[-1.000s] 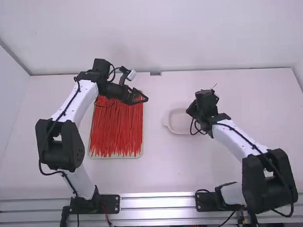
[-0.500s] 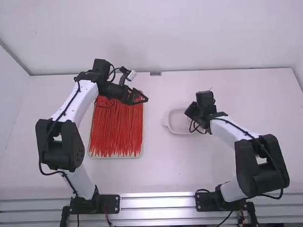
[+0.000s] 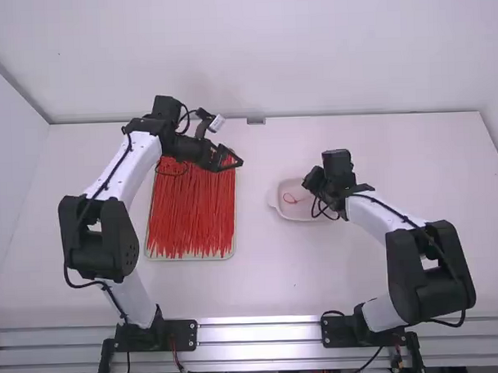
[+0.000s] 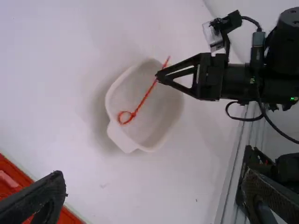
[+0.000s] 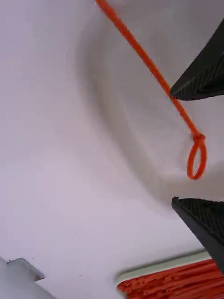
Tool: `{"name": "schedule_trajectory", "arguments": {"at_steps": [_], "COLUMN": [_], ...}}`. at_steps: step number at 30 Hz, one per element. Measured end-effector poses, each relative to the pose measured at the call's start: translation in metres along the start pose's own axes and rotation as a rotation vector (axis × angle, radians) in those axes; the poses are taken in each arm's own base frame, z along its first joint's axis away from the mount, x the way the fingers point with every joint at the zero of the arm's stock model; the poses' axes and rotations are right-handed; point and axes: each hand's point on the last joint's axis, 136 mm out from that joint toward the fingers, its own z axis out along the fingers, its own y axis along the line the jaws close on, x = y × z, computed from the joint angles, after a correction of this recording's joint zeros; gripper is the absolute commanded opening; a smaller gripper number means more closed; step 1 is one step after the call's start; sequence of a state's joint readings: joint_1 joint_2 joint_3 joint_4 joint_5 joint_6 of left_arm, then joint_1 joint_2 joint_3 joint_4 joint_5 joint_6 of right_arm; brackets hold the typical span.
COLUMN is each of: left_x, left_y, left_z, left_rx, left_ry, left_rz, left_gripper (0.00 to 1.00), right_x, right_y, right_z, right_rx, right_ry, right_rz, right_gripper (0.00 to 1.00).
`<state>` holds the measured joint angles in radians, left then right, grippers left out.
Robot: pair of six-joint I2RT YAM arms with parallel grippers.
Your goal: Fasten the cable tie
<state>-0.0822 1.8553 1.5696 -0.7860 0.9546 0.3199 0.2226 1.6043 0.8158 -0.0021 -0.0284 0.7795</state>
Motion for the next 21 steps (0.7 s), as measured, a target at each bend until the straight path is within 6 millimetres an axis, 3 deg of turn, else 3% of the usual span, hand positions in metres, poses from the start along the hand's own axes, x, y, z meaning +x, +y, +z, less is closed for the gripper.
{"name": "schedule_trajectory", "arguments": {"at_steps": [1, 2, 8, 12, 16, 21], "left_x": [0.000, 0.000, 0.005, 0.012, 0.023, 0.030], "left_y": [0.004, 0.007, 0.018, 0.038, 0.060, 0.066], "left_z": [0.000, 0.000, -0.007, -0.032, -0.078, -0.101], "left_rx": [-0.022, -0.036, -0.082, -0.126, -0.239, -0.339], "left_ry": [0.003, 0.004, 0.013, -0.007, -0.040, -0.036], "left_rz": [-0.007, -0.008, -0.051, -0.130, -0.215, -0.235], "left_gripper": [0.99, 0.99, 0.99, 0.95, 0.95, 0.99], "right_x": [0.000, 0.001, 0.017, 0.023, 0.007, -0.003], "right_y": [0.000, 0.000, 0.001, -0.009, -0.012, -0.013], "right_z": [0.000, 0.000, -0.004, -0.025, -0.057, -0.083], "right_rx": [0.000, -0.001, -0.033, -0.016, -0.020, -0.028], "right_ry": [0.000, 0.003, 0.086, 0.146, 0.112, 0.069], "right_rz": [-0.031, -0.065, -0.242, -0.299, -0.340, -0.346], "right_gripper": [0.95, 0.98, 0.98, 0.98, 0.98, 0.98]}}
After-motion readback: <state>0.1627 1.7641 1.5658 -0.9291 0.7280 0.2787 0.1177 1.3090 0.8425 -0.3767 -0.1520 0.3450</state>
